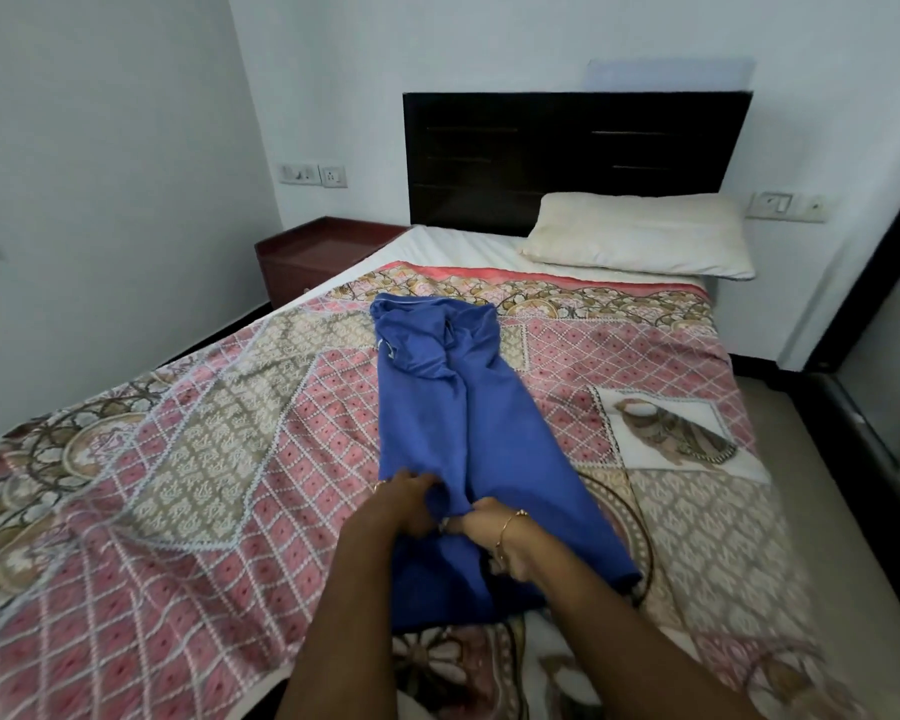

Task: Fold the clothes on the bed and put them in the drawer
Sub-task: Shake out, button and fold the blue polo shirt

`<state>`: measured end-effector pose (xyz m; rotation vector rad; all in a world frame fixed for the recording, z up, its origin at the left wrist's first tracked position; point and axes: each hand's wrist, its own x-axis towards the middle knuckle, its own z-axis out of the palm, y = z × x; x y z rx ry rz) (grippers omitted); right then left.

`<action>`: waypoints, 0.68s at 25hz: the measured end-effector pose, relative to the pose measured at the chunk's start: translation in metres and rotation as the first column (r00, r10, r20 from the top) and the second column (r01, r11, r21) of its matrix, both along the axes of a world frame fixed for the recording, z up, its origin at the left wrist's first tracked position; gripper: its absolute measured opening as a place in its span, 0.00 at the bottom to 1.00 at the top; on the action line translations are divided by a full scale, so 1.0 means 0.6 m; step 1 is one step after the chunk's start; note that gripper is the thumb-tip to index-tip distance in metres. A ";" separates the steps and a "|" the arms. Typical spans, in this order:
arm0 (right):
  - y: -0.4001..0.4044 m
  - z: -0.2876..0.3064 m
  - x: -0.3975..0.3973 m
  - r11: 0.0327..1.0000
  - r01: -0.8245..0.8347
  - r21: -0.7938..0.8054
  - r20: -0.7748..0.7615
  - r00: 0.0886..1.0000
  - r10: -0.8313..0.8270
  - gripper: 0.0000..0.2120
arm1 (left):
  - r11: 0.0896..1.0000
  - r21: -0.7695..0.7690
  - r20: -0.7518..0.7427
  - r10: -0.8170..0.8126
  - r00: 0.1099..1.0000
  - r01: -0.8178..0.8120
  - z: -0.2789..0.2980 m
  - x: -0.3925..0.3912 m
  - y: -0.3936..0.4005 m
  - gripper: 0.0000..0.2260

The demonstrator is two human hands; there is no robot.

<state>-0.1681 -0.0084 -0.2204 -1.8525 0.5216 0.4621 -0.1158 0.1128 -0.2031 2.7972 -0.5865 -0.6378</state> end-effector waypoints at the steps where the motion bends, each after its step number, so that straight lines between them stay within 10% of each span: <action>1: -0.003 0.000 -0.014 1.000 -0.007 0.019 -0.033 0.999 0.007 0.15 | 1.000 0.020 -0.023 0.007 1.000 -0.007 -0.003 -0.004 -0.001 0.32; 6: -0.018 0.008 -0.049 0.996 0.013 0.084 -0.091 0.996 -0.005 0.15 | 0.969 0.003 -0.078 0.245 0.966 -0.246 -0.001 -0.017 0.011 0.40; 10: -0.029 0.022 -0.064 0.943 -0.182 -0.279 -0.036 0.983 0.180 0.09 | 0.967 0.048 -0.132 0.256 0.958 -0.252 0.003 -0.024 0.019 0.36; 14: -0.066 0.034 -0.043 0.747 0.047 -0.664 0.240 0.959 0.153 0.09 | 0.976 -0.014 -0.253 0.207 0.945 -0.218 0.016 -0.027 0.017 0.38; 17: -0.106 0.023 -0.057 0.572 -0.001 -0.820 0.072 0.992 0.104 0.16 | 0.983 -0.043 -0.373 0.149 0.916 -0.177 0.014 -0.035 0.021 0.30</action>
